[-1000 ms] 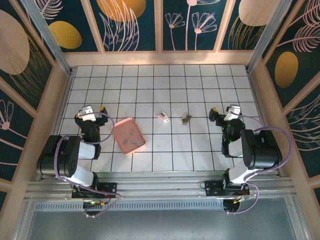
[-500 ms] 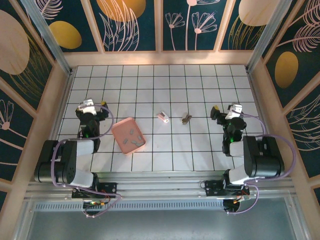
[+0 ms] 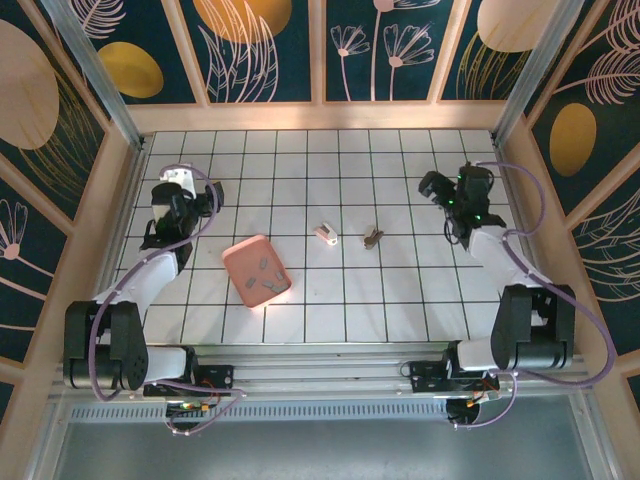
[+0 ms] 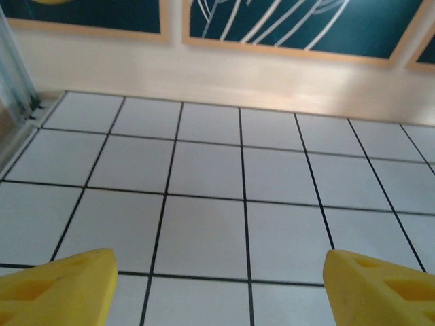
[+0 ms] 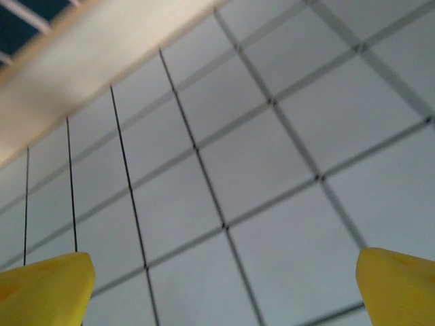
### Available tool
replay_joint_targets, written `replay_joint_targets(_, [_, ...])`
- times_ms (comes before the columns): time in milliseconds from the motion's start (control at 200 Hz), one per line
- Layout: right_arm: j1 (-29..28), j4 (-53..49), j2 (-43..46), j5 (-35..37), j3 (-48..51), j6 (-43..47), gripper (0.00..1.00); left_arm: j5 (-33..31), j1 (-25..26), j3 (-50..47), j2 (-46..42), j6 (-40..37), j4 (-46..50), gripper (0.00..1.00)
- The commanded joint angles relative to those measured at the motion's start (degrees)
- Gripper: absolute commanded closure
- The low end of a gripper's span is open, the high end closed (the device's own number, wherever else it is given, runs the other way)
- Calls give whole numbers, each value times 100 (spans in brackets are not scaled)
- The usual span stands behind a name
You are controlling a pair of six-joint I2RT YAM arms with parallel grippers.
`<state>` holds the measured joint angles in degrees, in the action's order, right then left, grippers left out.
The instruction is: Load the staples into the stapler
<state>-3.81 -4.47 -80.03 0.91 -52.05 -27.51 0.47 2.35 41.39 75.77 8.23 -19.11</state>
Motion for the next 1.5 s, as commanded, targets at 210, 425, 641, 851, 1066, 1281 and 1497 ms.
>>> replay_joint_targets(210, [-1657, -3131, -1326, 38, -1425, -1322, 1, 246, -15, 496, 64, -75, 1334, 22])
replay_joint_targets(425, [-2035, -3362, -2206, -211, -2036, -1491, 10, 355, -15, 613, 229, -86, 1336, 23])
replay_joint_targets(641, [-2118, -3315, -2764, -359, -2331, -1486, 26, 414, -15, 651, 327, 14, 1292, 23])
replay_joint_targets(851, [-2132, -3261, -3057, -425, -2431, -1427, 39, 424, -15, 646, 362, 103, 1296, 23])
replay_joint_targets(1066, [-2181, -3235, -3152, -474, -2366, -1313, 49, 411, -15, 616, 335, 152, 1349, 23])
replay_joint_targets(1281, [-2250, -3023, -2901, -351, -2120, -945, 65, 426, -8, 594, 199, 263, 1375, 25])
replay_joint_targets(1497, [-2369, -2164, -2069, -188, -1662, -355, 71, 1074, -7, 667, -54, 315, 1299, 28])
